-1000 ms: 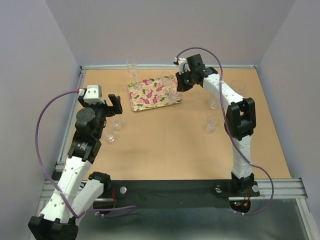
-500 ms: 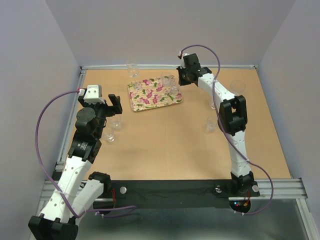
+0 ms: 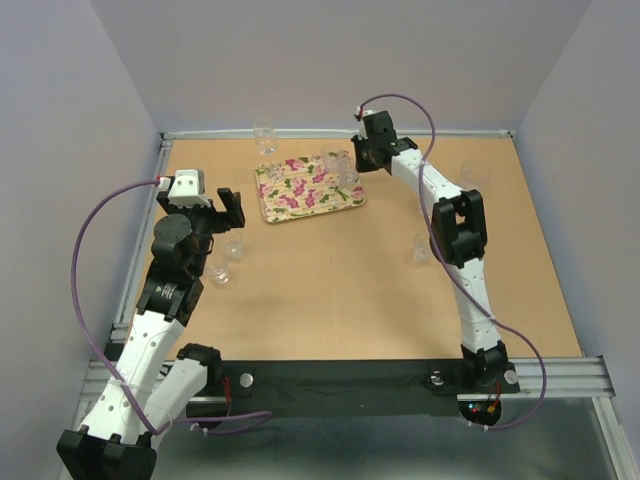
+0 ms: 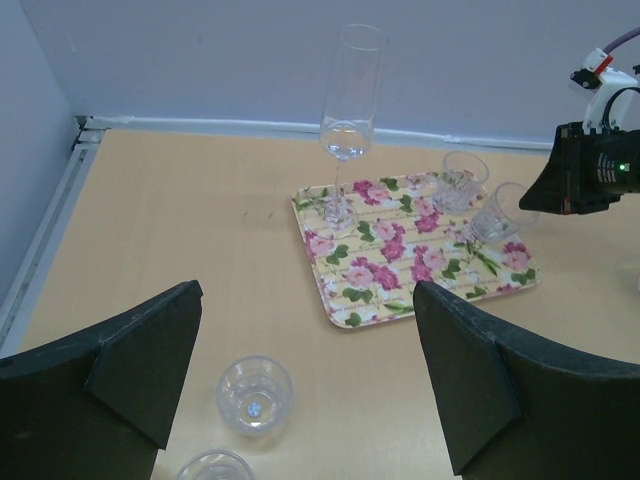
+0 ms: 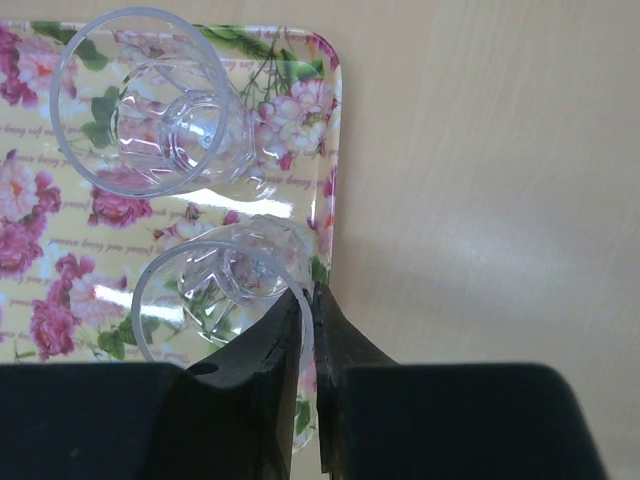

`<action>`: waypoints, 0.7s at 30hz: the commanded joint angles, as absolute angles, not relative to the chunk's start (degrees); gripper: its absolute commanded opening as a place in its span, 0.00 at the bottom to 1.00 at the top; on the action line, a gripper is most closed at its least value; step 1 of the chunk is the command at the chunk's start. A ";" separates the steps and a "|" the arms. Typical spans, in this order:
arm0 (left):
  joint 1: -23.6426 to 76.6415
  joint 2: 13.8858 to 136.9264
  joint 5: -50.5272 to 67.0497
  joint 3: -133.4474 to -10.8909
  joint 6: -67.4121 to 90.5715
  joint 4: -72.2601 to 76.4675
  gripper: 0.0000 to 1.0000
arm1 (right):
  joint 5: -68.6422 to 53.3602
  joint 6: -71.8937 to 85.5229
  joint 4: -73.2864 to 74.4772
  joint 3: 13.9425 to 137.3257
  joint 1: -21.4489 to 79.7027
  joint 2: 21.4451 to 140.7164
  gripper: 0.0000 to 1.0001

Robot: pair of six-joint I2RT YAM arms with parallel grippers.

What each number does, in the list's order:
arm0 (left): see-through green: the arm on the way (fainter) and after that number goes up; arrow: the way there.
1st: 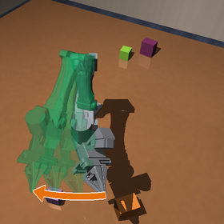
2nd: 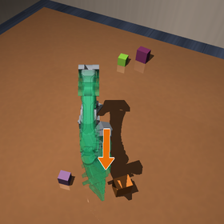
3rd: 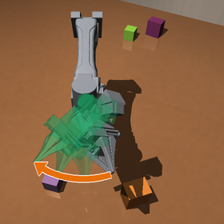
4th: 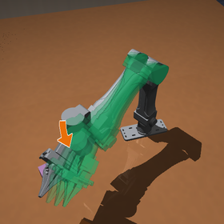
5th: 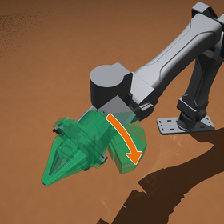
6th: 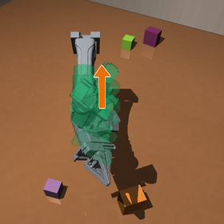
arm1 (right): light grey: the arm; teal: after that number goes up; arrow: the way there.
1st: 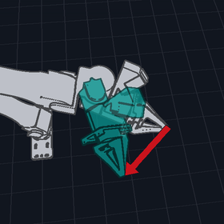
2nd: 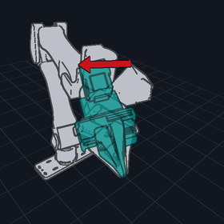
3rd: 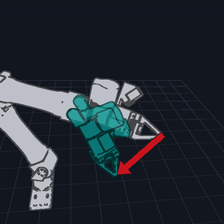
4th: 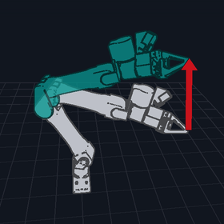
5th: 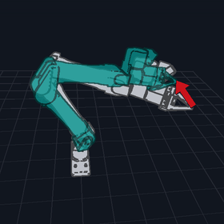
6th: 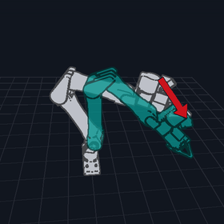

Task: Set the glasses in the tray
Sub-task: Place the glass into the tray

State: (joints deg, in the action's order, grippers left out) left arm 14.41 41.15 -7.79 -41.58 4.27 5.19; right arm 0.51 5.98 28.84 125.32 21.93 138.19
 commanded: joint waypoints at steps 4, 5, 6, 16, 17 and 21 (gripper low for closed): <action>14.41 40.87 -8.70 -40.61 3.25 8.70 0.98 | 0.35 5.54 25.05 129.72 22.41 137.82 0.40; 14.41 40.87 -8.79 -40.61 3.25 8.70 0.98 | 0.35 5.54 25.05 129.73 22.41 137.81 0.45; 14.41 40.78 -8.79 -40.61 3.16 8.61 0.98 | 0.35 5.28 25.05 129.73 22.41 137.20 0.50; 14.41 39.90 -9.14 -40.61 3.08 8.53 0.98 | -6.74 -6.83 25.22 121.04 22.41 125.17 0.83; 14.41 39.55 -9.14 -40.52 3.16 8.53 0.98 | -8.33 -11.55 25.22 116.33 22.41 121.07 0.85; 14.41 39.72 -8.09 -40.34 3.60 9.05 0.99 | -14.93 -20.11 25.14 103.39 22.32 110.32 0.89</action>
